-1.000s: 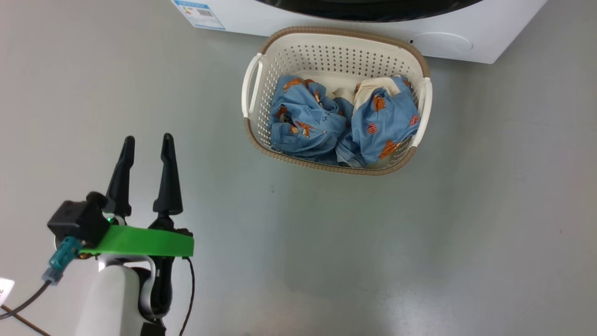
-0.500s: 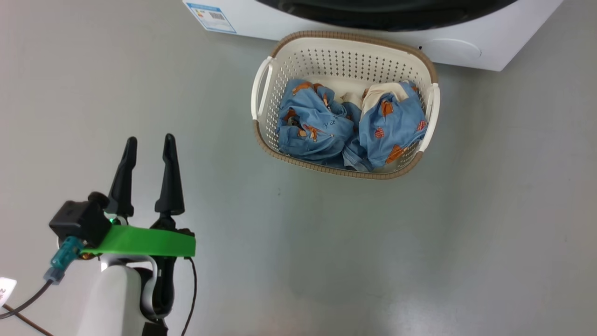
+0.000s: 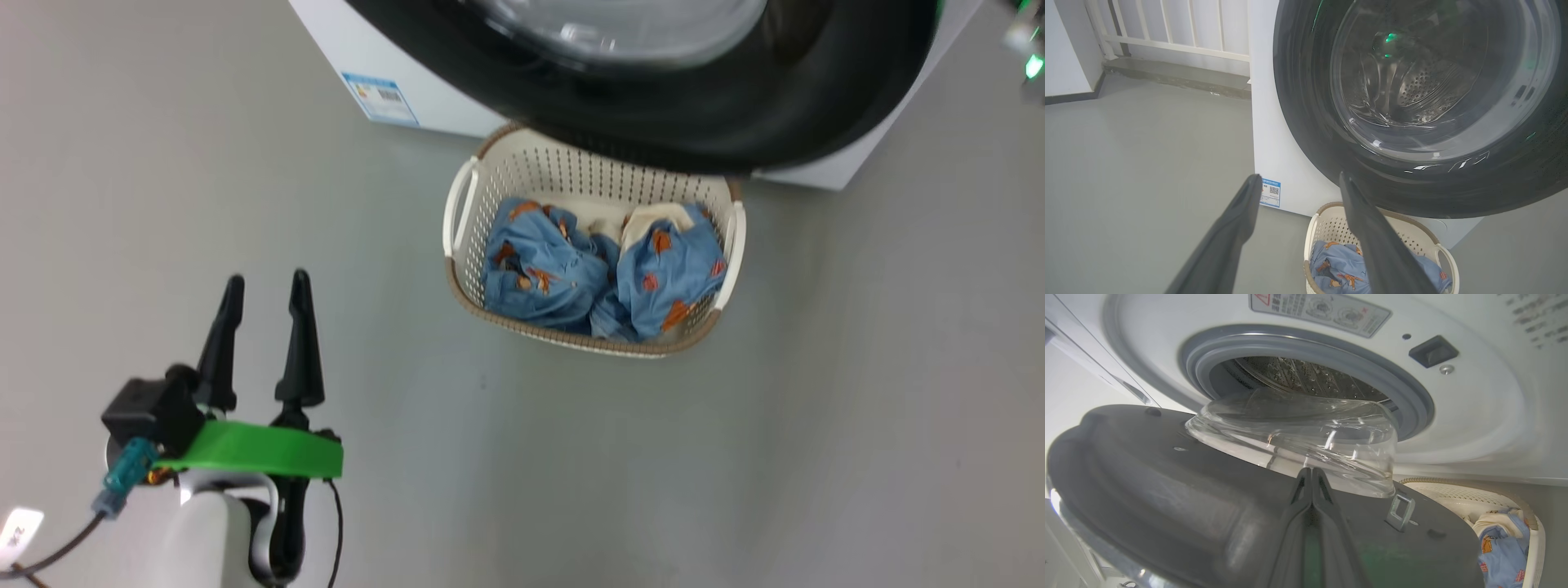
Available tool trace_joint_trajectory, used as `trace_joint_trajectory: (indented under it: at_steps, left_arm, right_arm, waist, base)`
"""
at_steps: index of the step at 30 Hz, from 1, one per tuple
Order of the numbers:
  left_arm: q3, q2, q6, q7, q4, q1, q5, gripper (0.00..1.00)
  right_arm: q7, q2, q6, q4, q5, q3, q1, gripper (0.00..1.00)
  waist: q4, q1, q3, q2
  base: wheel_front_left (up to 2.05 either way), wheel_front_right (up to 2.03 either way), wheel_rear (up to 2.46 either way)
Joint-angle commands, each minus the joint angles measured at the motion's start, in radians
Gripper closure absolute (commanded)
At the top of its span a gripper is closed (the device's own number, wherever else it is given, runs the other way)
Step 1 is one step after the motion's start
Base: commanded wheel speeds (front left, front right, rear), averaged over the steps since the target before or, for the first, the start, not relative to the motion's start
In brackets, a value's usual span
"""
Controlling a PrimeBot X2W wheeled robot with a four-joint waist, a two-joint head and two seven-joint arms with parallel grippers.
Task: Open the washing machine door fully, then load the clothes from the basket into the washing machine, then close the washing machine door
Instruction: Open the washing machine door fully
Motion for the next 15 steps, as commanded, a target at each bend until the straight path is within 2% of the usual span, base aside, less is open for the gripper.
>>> trace_joint_trajectory:
  at_steps: [1,15]
  left_arm:
    - [0.037,0.029,-0.002,-0.006,-0.014,0.023,0.010,0.00]
    - [0.068,0.038,-0.002,-0.006,-0.001,0.104,0.046,0.00]
  right_arm:
    - [0.024,0.053,0.006,-0.044,0.014,0.025,0.042,1.00]
    - [0.071,0.065,0.006,-0.204,0.071,0.035,0.311,1.00]
  waist:
    - [0.009,0.0001,-0.055,0.0000]
    - [0.059,0.0001,-0.195,0.0000]
  base:
    - [0.00,0.00,0.00]
    - [0.00,0.00,0.00]
